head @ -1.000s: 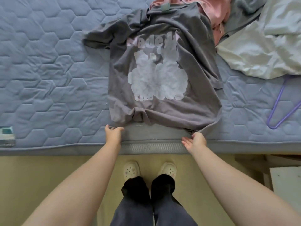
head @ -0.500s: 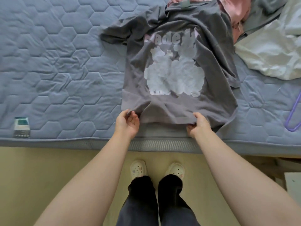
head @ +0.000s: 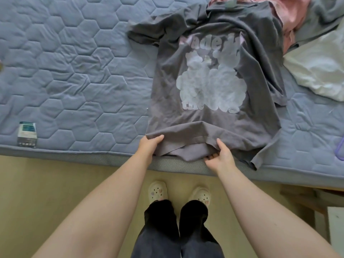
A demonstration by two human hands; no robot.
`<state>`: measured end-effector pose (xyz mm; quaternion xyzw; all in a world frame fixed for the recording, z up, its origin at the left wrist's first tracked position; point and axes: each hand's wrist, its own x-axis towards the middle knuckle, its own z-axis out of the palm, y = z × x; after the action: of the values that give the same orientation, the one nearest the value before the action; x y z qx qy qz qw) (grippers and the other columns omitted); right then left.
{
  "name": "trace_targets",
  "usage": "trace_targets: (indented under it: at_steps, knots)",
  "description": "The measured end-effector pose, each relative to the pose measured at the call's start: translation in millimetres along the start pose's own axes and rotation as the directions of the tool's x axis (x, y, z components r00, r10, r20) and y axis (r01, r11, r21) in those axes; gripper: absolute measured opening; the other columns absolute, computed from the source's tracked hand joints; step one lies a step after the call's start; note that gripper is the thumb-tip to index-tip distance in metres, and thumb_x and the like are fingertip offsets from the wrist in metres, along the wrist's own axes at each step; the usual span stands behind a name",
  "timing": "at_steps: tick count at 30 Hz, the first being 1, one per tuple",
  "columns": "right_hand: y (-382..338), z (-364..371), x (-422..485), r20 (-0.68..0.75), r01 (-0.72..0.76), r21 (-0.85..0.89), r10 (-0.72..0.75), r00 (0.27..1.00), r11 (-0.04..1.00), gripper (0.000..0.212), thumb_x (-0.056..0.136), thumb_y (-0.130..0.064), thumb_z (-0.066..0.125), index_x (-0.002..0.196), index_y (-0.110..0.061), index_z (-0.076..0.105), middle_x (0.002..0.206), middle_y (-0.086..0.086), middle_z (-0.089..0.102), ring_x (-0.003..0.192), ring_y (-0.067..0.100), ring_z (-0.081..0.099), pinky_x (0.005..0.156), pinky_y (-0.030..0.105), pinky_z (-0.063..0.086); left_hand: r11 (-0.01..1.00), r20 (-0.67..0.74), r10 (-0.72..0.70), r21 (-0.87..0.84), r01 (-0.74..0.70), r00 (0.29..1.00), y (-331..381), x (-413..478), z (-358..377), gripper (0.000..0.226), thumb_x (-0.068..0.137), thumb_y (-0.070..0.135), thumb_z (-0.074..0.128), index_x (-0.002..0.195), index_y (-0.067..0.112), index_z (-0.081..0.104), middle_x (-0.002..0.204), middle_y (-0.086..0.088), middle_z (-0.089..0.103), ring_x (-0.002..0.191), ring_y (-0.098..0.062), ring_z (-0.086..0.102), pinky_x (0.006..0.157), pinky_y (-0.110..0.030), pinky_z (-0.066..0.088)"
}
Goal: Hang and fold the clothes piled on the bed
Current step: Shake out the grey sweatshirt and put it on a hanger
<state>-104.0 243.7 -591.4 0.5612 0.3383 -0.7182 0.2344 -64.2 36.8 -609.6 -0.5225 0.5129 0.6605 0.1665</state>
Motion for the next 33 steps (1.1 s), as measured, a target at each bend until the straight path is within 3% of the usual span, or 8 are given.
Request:
trace_targets:
  at_steps: [4, 7, 9, 12, 16, 20, 26, 33]
  knots:
    - [1, -3, -8, 0.112, -0.073, -0.035, 0.076, 0.991, 0.997, 0.024, 0.079, 0.006, 0.040, 0.092, 0.000, 0.059, 0.080, 0.016, 0.070, 0.070, 0.027, 0.069, 0.067, 0.031, 0.057, 0.952, 0.188, -0.134, -0.248, 0.179, 0.973, 0, -11, -16, 0.010, 0.089, 0.005, 0.058, 0.097, 0.007, 0.064, 0.079, -0.005, 0.073, 0.074, -0.019, 0.070, 0.063, -0.028, 0.058]
    - [12, -27, -4, -0.113, -0.095, -0.440, 0.050, 0.992, 0.893, 0.016, 0.090, 0.003, 0.040, 0.081, -0.002, 0.052, 0.079, 0.017, 0.065, 0.061, 0.025, 0.062, 0.061, 0.037, 0.053, 0.953, -0.165, 0.084, 0.303, -0.030, 0.983, -8, -18, -30, 0.025, 0.080, -0.002, 0.063, 0.103, 0.007, 0.062, 0.098, -0.012, 0.070, 0.100, -0.033, 0.062, 0.074, -0.030, 0.048]
    - [17, -45, 8, -0.245, -0.018, -0.671, -0.199, 0.949, 0.742, 0.008, 0.090, -0.002, 0.050, 0.085, 0.000, 0.057, 0.081, 0.015, 0.063, 0.059, 0.020, 0.057, 0.056, 0.034, 0.047, 0.702, -0.295, 0.382, 0.709, -0.068, 0.876, -13, -25, -35, 0.051, 0.077, 0.000, 0.059, 0.127, 0.011, 0.051, 0.124, -0.015, 0.056, 0.117, -0.033, 0.048, 0.091, -0.035, 0.040]
    - [12, -57, 6, -0.206, 0.127, -0.823, -0.498, 0.842, 0.554, 0.026, 0.083, -0.009, 0.061, 0.107, 0.000, 0.057, 0.089, 0.012, 0.063, 0.077, 0.026, 0.058, 0.072, 0.036, 0.049, 0.337, -0.026, 0.656, 0.904, -0.262, 0.755, -14, -33, -22, 0.066, 0.072, 0.001, 0.059, 0.136, 0.010, 0.044, 0.129, -0.014, 0.046, 0.118, -0.032, 0.041, 0.099, -0.042, 0.034]
    - [-6, -76, -6, 0.134, 0.105, -0.990, -0.838, 0.528, -0.092, 0.045, 0.073, -0.009, 0.071, 0.114, -0.008, 0.053, 0.122, 0.016, 0.050, 0.113, 0.035, 0.046, 0.090, 0.042, 0.039, -0.160, 0.527, 0.666, 0.793, -0.589, 0.528, -30, -31, 16, 0.055, 0.058, 0.000, 0.065, 0.112, 0.006, 0.061, 0.106, -0.012, 0.058, 0.097, -0.030, 0.050, 0.077, -0.043, 0.049]
    - [-29, -108, 14, 0.473, -0.106, -0.818, -0.766, 0.435, -0.565, 0.040, 0.063, 0.004, 0.071, 0.100, -0.008, 0.061, 0.110, 0.016, 0.057, 0.099, 0.036, 0.053, 0.080, 0.043, 0.041, -0.427, 0.775, 0.472, 0.618, -0.661, 0.420, -42, -27, 63, 0.038, 0.056, 0.005, 0.070, 0.093, 0.007, 0.064, 0.096, -0.010, 0.063, 0.084, -0.033, 0.059, 0.066, -0.036, 0.048]
    - [-78, -122, 18, 0.523, -0.211, -0.623, -0.602, 0.603, -0.753, 0.013, 0.071, 0.002, 0.065, 0.080, -0.007, 0.064, 0.081, 0.013, 0.063, 0.082, 0.033, 0.057, 0.073, 0.040, 0.043, -0.623, 0.775, 0.305, 0.601, -0.500, 0.553, -44, -31, 110, 0.038, 0.074, 0.008, 0.065, 0.110, 0.014, 0.053, 0.109, -0.007, 0.053, 0.097, -0.028, 0.052, 0.067, -0.035, 0.036]
    - [-120, -158, 1, 0.667, 0.106, -0.735, -0.688, 0.287, -0.669, 0.018, 0.065, -0.020, 0.044, 0.060, -0.005, 0.051, 0.067, 0.017, 0.050, 0.061, 0.033, 0.050, 0.059, 0.035, 0.026, -0.605, 0.731, 0.250, 0.630, -0.487, 0.635, -42, -38, 117, 0.050, 0.081, 0.044, 0.062, 0.119, 0.015, 0.047, 0.117, -0.006, 0.048, 0.106, -0.028, 0.046, 0.078, -0.036, 0.037]
